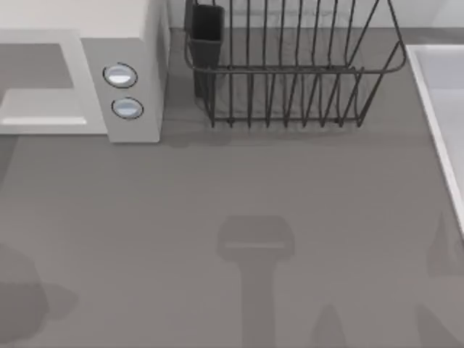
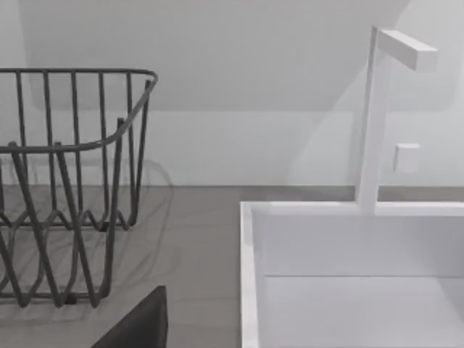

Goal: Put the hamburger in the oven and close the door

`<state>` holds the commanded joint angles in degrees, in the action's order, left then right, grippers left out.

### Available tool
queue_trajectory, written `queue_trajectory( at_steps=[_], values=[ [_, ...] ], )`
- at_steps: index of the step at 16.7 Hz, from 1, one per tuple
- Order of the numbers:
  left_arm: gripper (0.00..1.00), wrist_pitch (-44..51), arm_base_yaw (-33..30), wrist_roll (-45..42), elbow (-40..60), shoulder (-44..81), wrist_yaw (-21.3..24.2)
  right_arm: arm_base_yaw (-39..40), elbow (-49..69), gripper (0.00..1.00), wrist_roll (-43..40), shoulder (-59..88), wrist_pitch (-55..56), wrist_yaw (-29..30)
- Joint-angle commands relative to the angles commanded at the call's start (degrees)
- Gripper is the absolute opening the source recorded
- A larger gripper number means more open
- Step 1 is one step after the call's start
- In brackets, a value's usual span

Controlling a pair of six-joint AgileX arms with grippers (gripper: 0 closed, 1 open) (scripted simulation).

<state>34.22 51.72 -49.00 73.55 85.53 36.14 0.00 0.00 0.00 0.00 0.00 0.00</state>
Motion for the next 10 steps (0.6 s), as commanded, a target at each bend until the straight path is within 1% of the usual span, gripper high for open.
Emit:
queue_trajectory(
  at_steps=[3,5,10],
  values=[
    [0.0,5.54,5.26,-2.36,4.23,9.99,1.44,0.0,0.0,1.0,0.0,0.0,0.0,0.0],
    [0.0,8.4,7.61,-3.5,5.9,13.89,2.12,0.0,0.0,1.0,0.0,0.0,0.0,0.0],
    [0.0,9.71,8.56,-4.08,6.59,15.54,2.42,0.0,0.0,1.0,0.0,0.0,0.0,0.0]
  ],
)
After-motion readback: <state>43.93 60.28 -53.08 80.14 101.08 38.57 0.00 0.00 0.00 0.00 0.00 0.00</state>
